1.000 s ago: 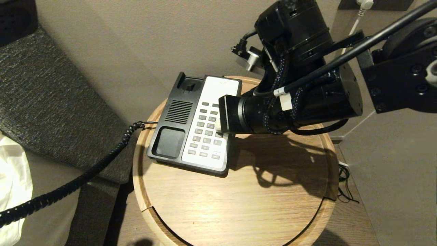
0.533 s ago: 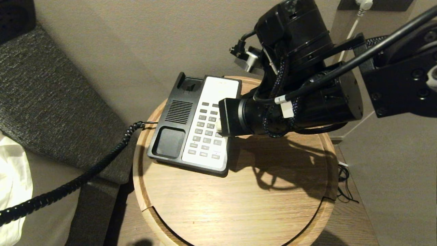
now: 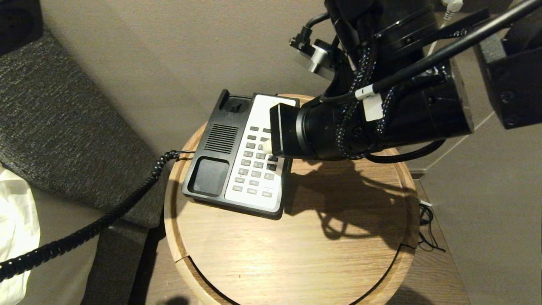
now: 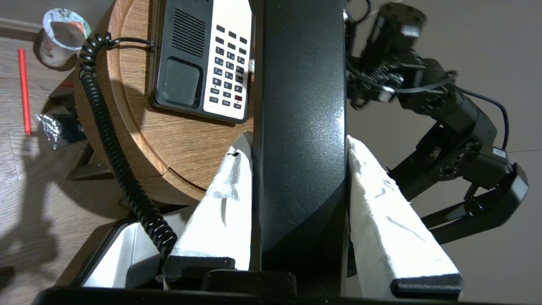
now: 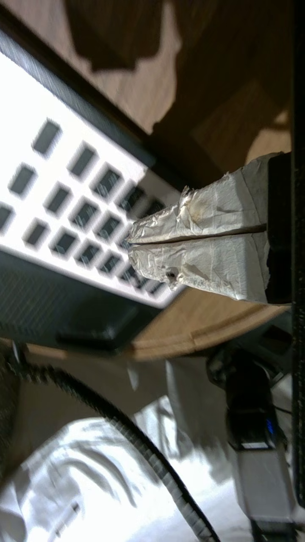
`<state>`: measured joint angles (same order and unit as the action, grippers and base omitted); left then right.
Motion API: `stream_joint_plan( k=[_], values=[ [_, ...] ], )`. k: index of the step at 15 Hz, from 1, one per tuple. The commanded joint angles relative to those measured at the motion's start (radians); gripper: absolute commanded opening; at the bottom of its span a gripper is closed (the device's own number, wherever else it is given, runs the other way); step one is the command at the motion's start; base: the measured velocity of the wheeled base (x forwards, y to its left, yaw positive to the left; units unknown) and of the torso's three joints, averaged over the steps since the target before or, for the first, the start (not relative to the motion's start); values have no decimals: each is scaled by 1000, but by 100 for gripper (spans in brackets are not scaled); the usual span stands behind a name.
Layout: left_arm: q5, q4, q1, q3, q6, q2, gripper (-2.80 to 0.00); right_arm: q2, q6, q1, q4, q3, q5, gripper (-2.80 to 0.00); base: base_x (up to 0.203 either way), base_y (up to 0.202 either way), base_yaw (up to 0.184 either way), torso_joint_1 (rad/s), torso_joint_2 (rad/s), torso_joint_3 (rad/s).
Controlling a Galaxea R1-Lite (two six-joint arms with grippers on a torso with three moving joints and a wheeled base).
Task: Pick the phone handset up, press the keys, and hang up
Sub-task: Dial the number
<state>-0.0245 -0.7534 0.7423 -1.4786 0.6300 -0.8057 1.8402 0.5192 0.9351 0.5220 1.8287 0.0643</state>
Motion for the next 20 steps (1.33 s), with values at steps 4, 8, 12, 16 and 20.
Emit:
stream_joint_plan(
  k=[4,8,12,16,20],
  values=[
    [0,-5,0,1,4,0,-280,-17,15,16,35,-5,3,-280,0,0,0,0,0,0],
    [0,-4,0,1,4,0,-280,-5,10,14,49,-12,10,-280,0,0,0,0,0,0],
    [0,-6,0,3,4,3,-280,10,8,14,69,-16,11,-280,0,0,0,0,0,0],
    [0,-4,0,7,4,5,-280,19,7,13,69,-12,11,-280,0,0,0,0,0,0],
    [0,-4,0,7,2,3,-280,27,7,10,62,-4,11,-280,0,0,0,0,0,0]
  ],
)
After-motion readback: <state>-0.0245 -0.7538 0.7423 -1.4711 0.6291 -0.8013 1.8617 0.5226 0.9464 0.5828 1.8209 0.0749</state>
